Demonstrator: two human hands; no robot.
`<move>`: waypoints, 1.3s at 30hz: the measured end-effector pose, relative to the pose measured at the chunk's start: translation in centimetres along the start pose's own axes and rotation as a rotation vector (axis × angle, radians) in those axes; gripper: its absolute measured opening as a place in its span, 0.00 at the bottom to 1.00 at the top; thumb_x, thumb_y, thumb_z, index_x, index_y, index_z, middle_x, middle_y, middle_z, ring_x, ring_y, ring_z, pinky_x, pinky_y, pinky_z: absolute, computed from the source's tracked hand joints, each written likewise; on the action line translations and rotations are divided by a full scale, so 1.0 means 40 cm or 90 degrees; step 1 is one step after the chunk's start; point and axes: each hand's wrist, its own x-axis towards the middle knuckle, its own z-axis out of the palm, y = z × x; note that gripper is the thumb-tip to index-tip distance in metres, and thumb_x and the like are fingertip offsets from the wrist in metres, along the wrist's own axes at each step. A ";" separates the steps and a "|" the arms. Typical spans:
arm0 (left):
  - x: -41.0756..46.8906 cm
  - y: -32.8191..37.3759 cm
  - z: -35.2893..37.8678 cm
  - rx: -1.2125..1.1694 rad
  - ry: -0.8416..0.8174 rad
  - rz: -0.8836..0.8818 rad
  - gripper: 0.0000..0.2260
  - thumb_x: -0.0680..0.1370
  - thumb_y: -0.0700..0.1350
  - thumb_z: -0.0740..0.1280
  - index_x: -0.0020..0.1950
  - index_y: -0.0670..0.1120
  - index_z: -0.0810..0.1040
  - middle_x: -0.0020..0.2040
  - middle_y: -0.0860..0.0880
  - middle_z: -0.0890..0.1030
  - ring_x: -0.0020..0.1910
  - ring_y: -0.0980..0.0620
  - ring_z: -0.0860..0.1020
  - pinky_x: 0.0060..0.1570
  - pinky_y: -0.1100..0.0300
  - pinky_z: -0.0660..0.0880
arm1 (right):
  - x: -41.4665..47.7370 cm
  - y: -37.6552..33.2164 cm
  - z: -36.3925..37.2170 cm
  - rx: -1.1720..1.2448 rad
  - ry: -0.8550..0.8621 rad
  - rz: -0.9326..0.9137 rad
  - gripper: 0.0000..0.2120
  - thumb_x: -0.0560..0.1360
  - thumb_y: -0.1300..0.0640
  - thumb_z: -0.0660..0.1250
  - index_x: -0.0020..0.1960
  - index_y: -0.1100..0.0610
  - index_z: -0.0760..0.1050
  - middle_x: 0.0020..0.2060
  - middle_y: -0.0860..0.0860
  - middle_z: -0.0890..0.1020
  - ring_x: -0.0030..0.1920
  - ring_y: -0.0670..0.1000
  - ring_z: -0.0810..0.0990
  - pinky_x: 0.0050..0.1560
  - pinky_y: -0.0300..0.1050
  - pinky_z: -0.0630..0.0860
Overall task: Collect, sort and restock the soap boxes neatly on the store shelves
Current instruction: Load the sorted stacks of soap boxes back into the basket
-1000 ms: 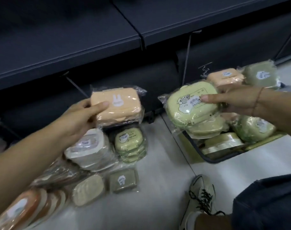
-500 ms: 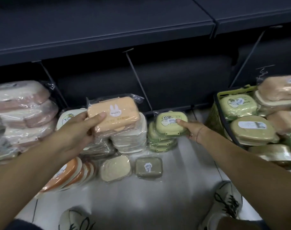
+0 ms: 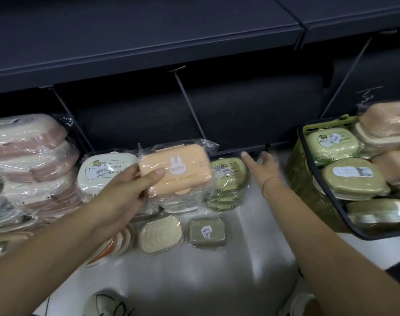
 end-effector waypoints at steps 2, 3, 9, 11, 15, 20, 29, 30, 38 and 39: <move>0.022 -0.008 0.066 -0.002 -0.022 0.016 0.27 0.66 0.47 0.72 0.66 0.44 0.74 0.57 0.47 0.83 0.53 0.51 0.82 0.46 0.62 0.79 | -0.058 -0.030 -0.038 0.225 -0.036 -0.002 0.26 0.73 0.39 0.69 0.64 0.53 0.72 0.61 0.52 0.76 0.56 0.48 0.76 0.64 0.48 0.70; 0.035 -0.014 0.109 -0.010 -0.031 0.017 0.30 0.66 0.47 0.73 0.67 0.45 0.73 0.58 0.47 0.82 0.54 0.50 0.81 0.51 0.60 0.80 | -0.089 -0.034 -0.055 0.340 -0.104 0.015 0.26 0.72 0.36 0.67 0.60 0.53 0.73 0.57 0.51 0.78 0.52 0.47 0.77 0.63 0.49 0.72; 0.090 -0.108 0.393 0.048 -0.110 0.043 0.18 0.75 0.44 0.73 0.63 0.51 0.73 0.55 0.49 0.82 0.49 0.53 0.82 0.41 0.63 0.78 | -0.164 0.058 -0.134 0.713 -0.291 0.089 0.32 0.72 0.42 0.66 0.70 0.60 0.71 0.62 0.58 0.79 0.59 0.54 0.80 0.59 0.47 0.78; 0.101 -0.142 0.431 0.200 -0.101 0.073 0.08 0.79 0.50 0.68 0.56 0.57 0.73 0.55 0.51 0.80 0.51 0.53 0.81 0.47 0.62 0.79 | -0.129 0.102 -0.150 0.722 -0.212 0.166 0.26 0.71 0.48 0.68 0.65 0.61 0.74 0.53 0.57 0.84 0.48 0.51 0.84 0.46 0.43 0.82; 0.190 -0.228 0.404 0.771 -0.063 0.200 0.29 0.82 0.61 0.52 0.80 0.49 0.52 0.80 0.45 0.51 0.79 0.47 0.50 0.76 0.52 0.47 | -0.056 0.223 -0.141 0.745 -0.031 0.280 0.21 0.71 0.51 0.71 0.61 0.56 0.76 0.41 0.53 0.86 0.44 0.52 0.82 0.42 0.44 0.81; 0.265 -0.324 0.348 1.038 -0.103 0.253 0.34 0.79 0.67 0.46 0.78 0.55 0.34 0.79 0.47 0.33 0.75 0.47 0.30 0.74 0.50 0.34 | 0.036 0.321 -0.103 0.711 0.032 0.319 0.03 0.77 0.53 0.67 0.49 0.52 0.77 0.32 0.49 0.85 0.31 0.48 0.84 0.30 0.39 0.79; 0.284 -0.400 0.331 1.107 0.002 0.365 0.36 0.77 0.67 0.43 0.80 0.49 0.47 0.80 0.41 0.52 0.78 0.40 0.47 0.73 0.44 0.49 | 0.213 0.363 -0.052 0.169 0.011 0.276 0.23 0.72 0.44 0.72 0.60 0.57 0.76 0.53 0.52 0.79 0.48 0.53 0.79 0.36 0.39 0.71; 0.284 -0.405 0.333 1.109 0.008 0.366 0.35 0.78 0.66 0.45 0.79 0.48 0.50 0.79 0.40 0.55 0.77 0.40 0.50 0.73 0.43 0.51 | 0.221 0.365 -0.048 0.020 0.032 0.242 0.25 0.74 0.42 0.70 0.65 0.55 0.73 0.58 0.51 0.77 0.54 0.54 0.77 0.41 0.40 0.70; 0.278 -0.402 0.329 1.110 -0.024 0.361 0.34 0.78 0.65 0.48 0.79 0.47 0.56 0.78 0.40 0.59 0.76 0.39 0.53 0.75 0.44 0.52 | 0.198 0.327 -0.033 -0.242 0.009 0.193 0.28 0.80 0.46 0.61 0.73 0.61 0.64 0.72 0.61 0.65 0.72 0.57 0.64 0.67 0.45 0.61; 0.275 -0.392 0.331 1.101 -0.029 0.355 0.35 0.77 0.66 0.48 0.79 0.47 0.56 0.78 0.40 0.59 0.77 0.39 0.53 0.75 0.44 0.53 | 0.173 0.301 -0.048 -0.266 -0.039 0.149 0.25 0.81 0.50 0.60 0.73 0.62 0.63 0.73 0.61 0.65 0.72 0.58 0.64 0.67 0.43 0.60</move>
